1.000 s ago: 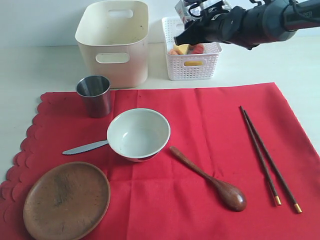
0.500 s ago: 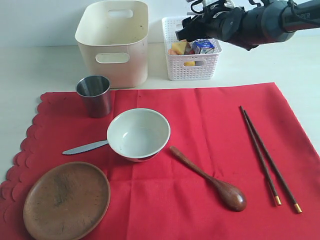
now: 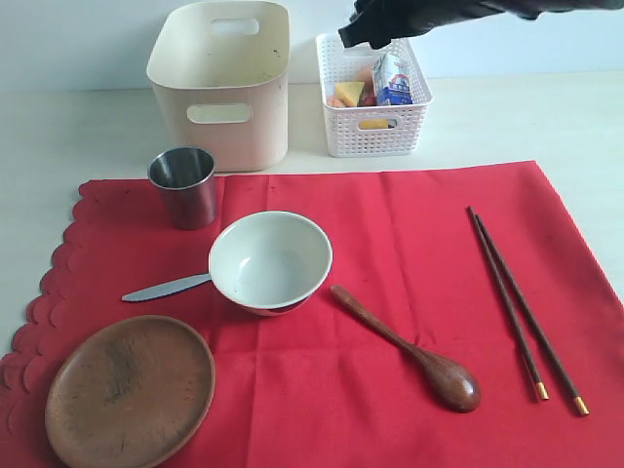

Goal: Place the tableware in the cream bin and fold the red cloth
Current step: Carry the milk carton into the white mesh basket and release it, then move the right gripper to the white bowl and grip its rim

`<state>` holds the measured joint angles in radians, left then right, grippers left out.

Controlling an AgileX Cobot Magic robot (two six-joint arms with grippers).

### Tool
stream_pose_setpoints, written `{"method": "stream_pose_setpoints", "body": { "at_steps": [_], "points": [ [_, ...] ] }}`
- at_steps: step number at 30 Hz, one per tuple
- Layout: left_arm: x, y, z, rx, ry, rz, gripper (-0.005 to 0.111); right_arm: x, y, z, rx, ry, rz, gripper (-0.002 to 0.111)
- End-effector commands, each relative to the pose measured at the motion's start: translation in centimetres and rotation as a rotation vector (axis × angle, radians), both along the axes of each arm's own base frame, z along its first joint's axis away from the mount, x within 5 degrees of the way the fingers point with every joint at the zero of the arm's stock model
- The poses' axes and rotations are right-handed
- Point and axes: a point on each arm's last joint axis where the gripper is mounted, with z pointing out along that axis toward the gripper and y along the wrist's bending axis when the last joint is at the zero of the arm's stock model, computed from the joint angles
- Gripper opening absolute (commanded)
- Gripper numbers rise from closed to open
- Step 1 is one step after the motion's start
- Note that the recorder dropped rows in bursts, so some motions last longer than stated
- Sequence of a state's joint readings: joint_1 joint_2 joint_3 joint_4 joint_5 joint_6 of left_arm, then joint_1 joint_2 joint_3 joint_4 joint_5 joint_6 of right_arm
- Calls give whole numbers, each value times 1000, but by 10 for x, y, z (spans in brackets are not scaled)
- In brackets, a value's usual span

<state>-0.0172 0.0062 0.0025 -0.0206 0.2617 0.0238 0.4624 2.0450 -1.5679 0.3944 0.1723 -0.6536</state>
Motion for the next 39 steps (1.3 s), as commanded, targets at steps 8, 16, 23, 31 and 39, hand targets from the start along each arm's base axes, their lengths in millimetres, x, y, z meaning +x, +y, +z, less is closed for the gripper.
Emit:
{"method": "stream_pose_setpoints", "body": {
  "at_steps": [8,16,23,31,39],
  "points": [
    [0,0,2,-1,-15,-4,3,-39,-27,85,-21,21,42,10],
    [0,0,2,-1,-15,-4,3,-52,-27,90,-1,106,71,0],
    [0,0,2,-1,-15,-4,3,-58,-29,67,-33,173,88,0],
    [0,0,2,-1,-15,-4,3,-78,-9,46,-73,216,223,0],
    [0,0,2,-1,-15,-4,3,-103,16,39,-113,289,339,0]
  ]
}}
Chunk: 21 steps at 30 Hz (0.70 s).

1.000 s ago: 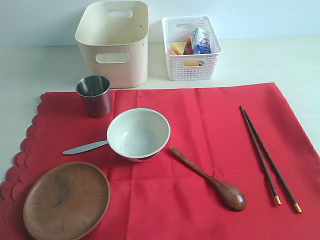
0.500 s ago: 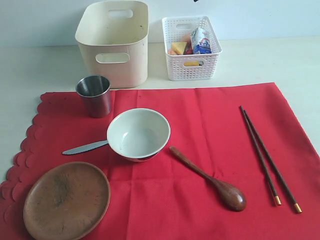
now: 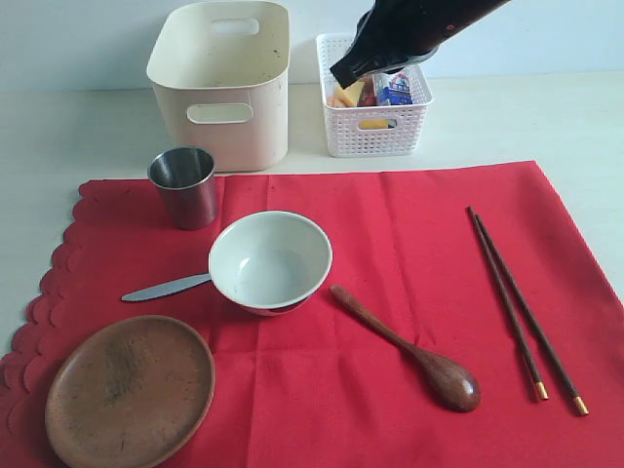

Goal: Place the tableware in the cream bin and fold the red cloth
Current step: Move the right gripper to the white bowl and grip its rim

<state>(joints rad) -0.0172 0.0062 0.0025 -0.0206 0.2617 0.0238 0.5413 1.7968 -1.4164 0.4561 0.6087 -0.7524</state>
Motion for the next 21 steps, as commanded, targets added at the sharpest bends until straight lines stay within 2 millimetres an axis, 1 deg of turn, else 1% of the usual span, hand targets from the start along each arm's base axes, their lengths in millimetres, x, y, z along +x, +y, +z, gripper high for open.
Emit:
{"method": "stream_pose_setpoints", "body": {
  "at_steps": [1,7,14,17,19,21],
  "points": [
    [0,0,2,-1,-15,-4,3,-13,10,0,-14,26,60,0],
    [0,0,2,-1,-15,-4,3,-24,18,-4,-43,63,110,0],
    [0,0,2,-1,-15,-4,3,-36,5,-28,-139,99,123,0],
    [0,0,2,-1,-15,-4,3,-37,3,-30,-137,82,113,0],
    [0,0,2,-1,-15,-4,3,-38,3,-31,-145,85,120,4],
    [0,0,2,-1,-15,-4,3,-42,7,-32,-167,76,147,12]
  ]
}}
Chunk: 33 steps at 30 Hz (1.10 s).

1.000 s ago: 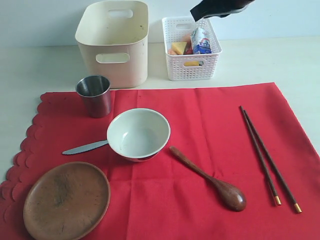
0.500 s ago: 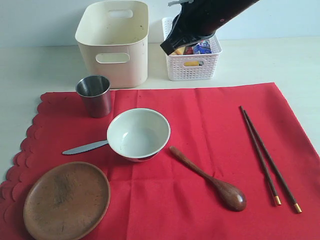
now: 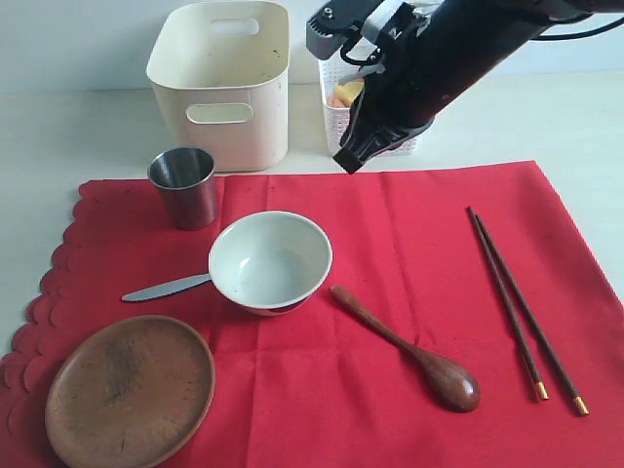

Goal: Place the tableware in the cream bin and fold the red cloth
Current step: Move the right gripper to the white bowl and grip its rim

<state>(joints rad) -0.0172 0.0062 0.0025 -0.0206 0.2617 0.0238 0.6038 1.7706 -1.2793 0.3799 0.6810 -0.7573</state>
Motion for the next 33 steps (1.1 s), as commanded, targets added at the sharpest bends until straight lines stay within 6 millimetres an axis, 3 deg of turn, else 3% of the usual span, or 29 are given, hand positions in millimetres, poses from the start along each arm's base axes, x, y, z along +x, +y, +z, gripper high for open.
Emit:
{"method": "stream_pose_setpoints", "body": {
  "at_steps": [1,8,13,15,22,30,33],
  "points": [
    [0,0,2,-1,-15,-4,3,-7,7,2,-20,-38,45,15],
    [0,0,2,-1,-15,-4,3,-30,41,-23,-111,-41,199,48],
    [0,0,2,-1,-15,-4,3,-30,57,-48,-125,-51,220,73],
    [0,0,2,-1,-15,-4,3,-29,58,-54,-128,-45,216,78],
    [0,0,2,-1,-15,-4,3,-20,64,-68,-108,-91,193,78],
    [0,0,2,-1,-15,-4,3,-11,70,-100,-129,-105,186,78],
    [0,0,2,-1,-15,-4,3,-11,70,-101,-137,-102,193,68]
  ]
}}
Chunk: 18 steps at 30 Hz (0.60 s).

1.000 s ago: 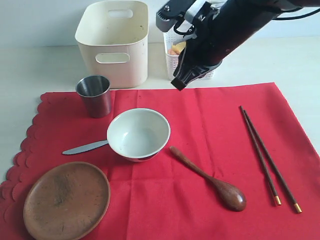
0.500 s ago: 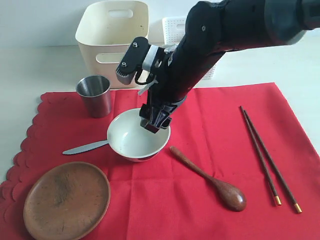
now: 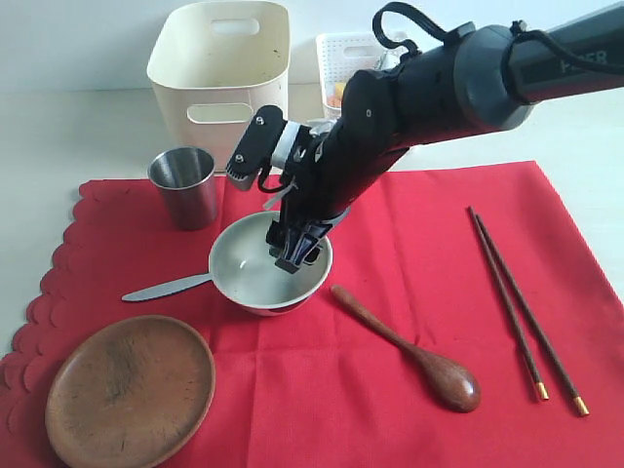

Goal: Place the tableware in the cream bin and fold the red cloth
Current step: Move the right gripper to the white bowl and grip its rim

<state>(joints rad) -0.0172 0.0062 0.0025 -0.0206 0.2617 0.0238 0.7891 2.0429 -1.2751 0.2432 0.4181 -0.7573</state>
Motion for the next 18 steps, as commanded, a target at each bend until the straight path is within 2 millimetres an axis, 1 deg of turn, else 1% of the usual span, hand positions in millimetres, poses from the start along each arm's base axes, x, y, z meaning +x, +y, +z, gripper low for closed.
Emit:
{"method": "stream_pose_setpoints", "body": {
  "at_steps": [1,3,7,13,15,18],
  "points": [
    [0,0,2,-1,-15,-4,3,3,2,0,3,-20,8,64],
    [0,0,2,-1,-15,-4,3,3,2,0,3,-20,8,52],
    [0,0,2,-1,-15,-4,3,3,2,0,3,-20,8,32],
    [0,0,2,-1,-15,-4,3,3,2,0,1,-22,11,8],
    [0,0,2,-1,-15,-4,3,3,2,0,-1,-23,12,1],
    [0,0,2,-1,-15,-4,3,3,2,0,-1,-23,12,0]
  ]
}}
